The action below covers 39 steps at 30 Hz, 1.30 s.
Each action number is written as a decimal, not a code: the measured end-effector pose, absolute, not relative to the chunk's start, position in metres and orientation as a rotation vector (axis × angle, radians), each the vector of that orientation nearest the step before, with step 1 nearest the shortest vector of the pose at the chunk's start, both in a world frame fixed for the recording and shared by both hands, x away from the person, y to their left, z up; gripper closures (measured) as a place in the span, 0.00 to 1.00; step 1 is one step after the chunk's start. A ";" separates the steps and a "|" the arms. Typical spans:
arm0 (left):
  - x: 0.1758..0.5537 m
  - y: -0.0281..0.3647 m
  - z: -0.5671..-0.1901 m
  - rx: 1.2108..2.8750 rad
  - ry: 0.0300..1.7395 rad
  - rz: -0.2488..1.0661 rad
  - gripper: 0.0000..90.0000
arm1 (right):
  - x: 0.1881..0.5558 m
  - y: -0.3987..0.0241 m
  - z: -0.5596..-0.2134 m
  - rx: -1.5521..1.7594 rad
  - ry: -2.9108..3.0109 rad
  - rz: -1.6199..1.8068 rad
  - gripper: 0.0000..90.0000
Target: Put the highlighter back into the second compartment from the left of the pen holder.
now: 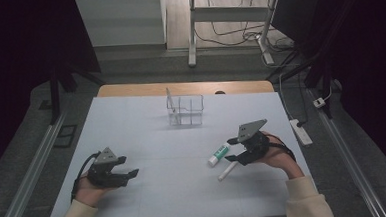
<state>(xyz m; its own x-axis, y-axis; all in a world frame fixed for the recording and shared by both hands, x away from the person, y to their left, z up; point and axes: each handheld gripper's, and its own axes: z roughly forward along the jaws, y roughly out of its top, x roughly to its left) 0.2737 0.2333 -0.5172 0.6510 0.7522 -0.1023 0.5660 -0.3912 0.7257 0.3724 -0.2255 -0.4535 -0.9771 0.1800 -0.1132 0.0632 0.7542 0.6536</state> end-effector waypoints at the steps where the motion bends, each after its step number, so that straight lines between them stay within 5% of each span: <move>1: 0.274 0.233 -0.517 2.106 1.020 0.312 0.32 | 0.372 -0.226 -0.454 0.187 2.785 1.027 0.44; 39: 0.275 0.232 -0.519 2.112 1.017 0.292 0.32 | 0.362 -0.211 -0.477 -0.054 2.993 0.749 0.44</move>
<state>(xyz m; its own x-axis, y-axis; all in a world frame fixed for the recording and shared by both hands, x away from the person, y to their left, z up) 0.2752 0.2324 -0.5193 0.6565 0.7457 -0.1139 0.5722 -0.3938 0.7194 0.3625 -0.2112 -0.4774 -0.9978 -0.0203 -0.0626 -0.0474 0.8816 0.4696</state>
